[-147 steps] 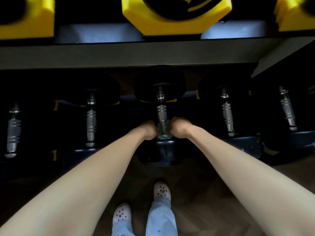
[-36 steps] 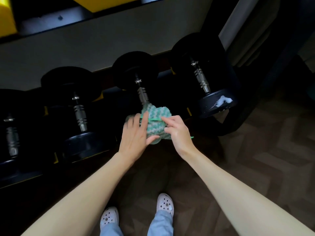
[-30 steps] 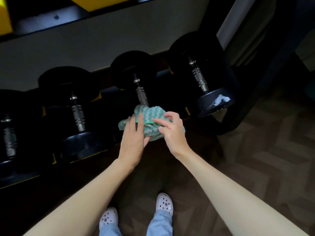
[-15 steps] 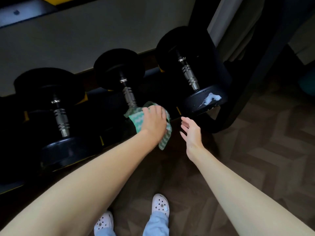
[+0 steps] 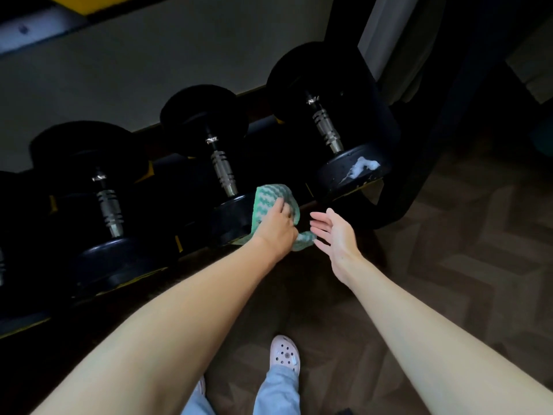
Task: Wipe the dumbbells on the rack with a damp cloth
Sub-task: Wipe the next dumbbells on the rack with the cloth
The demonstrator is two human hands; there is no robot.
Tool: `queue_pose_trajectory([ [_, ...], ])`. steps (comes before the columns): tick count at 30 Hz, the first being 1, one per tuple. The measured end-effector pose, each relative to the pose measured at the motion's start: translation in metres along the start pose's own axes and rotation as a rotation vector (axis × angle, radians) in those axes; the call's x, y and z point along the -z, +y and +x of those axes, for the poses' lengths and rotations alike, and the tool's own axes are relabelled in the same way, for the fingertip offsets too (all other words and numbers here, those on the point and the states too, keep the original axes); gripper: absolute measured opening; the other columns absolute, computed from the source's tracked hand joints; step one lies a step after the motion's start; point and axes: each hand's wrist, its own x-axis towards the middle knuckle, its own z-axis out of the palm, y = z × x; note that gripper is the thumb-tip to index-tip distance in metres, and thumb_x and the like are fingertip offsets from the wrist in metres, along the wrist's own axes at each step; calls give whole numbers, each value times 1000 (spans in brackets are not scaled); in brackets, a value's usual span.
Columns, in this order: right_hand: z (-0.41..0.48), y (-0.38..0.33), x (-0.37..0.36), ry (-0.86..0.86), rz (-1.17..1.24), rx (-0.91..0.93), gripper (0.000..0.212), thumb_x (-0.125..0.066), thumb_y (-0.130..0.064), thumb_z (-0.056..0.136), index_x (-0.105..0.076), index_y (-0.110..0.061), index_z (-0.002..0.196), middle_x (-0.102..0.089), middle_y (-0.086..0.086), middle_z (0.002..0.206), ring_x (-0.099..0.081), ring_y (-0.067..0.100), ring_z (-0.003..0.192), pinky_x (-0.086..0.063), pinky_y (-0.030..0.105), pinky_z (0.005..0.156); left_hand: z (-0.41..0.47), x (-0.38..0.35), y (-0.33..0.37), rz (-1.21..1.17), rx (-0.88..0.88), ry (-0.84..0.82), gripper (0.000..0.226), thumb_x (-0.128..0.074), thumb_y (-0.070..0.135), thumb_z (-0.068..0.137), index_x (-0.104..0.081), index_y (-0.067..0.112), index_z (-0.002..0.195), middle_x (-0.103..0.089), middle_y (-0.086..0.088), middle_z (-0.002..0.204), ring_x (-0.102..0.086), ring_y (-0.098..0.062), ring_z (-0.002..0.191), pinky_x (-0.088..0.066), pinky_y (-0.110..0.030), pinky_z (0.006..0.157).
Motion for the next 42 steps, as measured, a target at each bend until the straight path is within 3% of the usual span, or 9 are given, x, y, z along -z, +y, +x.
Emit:
queue_pose_trajectory([
  [7, -22, -1, 2, 42, 33, -39, 44, -27, -29, 103, -54, -4, 127, -52, 17, 134, -50, 25, 125, -37, 38, 106, -40, -17, -16, -112, -127, 93, 36, -37, 19, 98, -56, 10, 126, -51, -8, 138, -12, -29, 144, 3, -42, 117],
  [13, -44, -3, -8, 1, 41, -58, 44, -30, -30, 103, -54, -2, 126, -54, 18, 131, -50, 27, 123, -36, 37, 106, -87, -53, -48, -100, -204, 77, 42, -30, 15, 100, -39, 12, 141, -12, -3, 157, 31, -16, 131, 24, -38, 103],
  [18, -64, 3, -30, -86, -36, -39, 29, -39, -10, 97, -60, -6, 117, -59, 14, 125, -54, 23, 116, -39, 34, 101, -117, -63, -58, -394, -160, -64, 42, -32, 29, 101, -46, 11, 137, -16, 1, 157, 25, -10, 137, 11, -34, 115],
  [21, -76, 10, -43, -208, -122, -15, 43, -38, 10, 84, -62, -11, 113, -60, 11, 122, -54, 22, 113, -41, 31, 97, -132, -39, -60, -816, 4, -48, 39, -35, 28, 100, -62, 0, 106, -54, -7, 129, -23, -14, 141, -22, -28, 109],
  [23, -84, 13, -49, -285, -197, -1, 53, -36, 15, 75, -60, -11, 115, -62, 9, 114, -55, 22, 109, -45, 28, 86, -140, -23, -66, -1022, 161, 105, 36, -37, 27, 99, -59, 4, 82, -59, -6, 87, -57, -24, 99, -42, -33, 80],
  [27, -97, 5, -59, -429, -401, 46, 40, -45, 4, 84, -55, -13, 118, -64, 0, 100, -59, 11, 91, -45, 20, 70, -157, -8, -81, -1396, 278, 261, 27, -47, 28, 95, -62, 14, 78, -60, 0, 70, -52, -11, 59, -37, -19, 53],
  [34, -78, -39, -52, -229, -429, 152, 8, -62, -12, 86, -58, -13, 93, -63, 10, 103, -55, 12, 74, -54, 32, 78, -169, -7, -123, -1431, 375, 44, 39, -73, 43, 73, -54, 22, 100, -58, 4, 73, -51, -9, 63, -40, -23, 59],
  [37, -60, -65, -59, -131, -468, 238, 16, -65, -15, 85, -50, -19, 88, -58, 10, 93, -46, 10, 58, -51, 25, 58, -163, -21, -142, -1350, 375, -43, 36, -74, 40, 72, -56, 16, 93, -57, 4, 77, -51, -8, 63, -38, -23, 57],
  [42, -17, -97, -86, 33, -436, 377, 26, -60, -15, 88, -38, -21, 73, -46, 4, 76, -43, 14, 55, -42, 26, 48, -144, -35, -172, -1509, 538, 290, 32, -68, 21, 82, -41, 15, 98, -45, 1, 69, -42, -11, 58, -31, -24, 50],
])
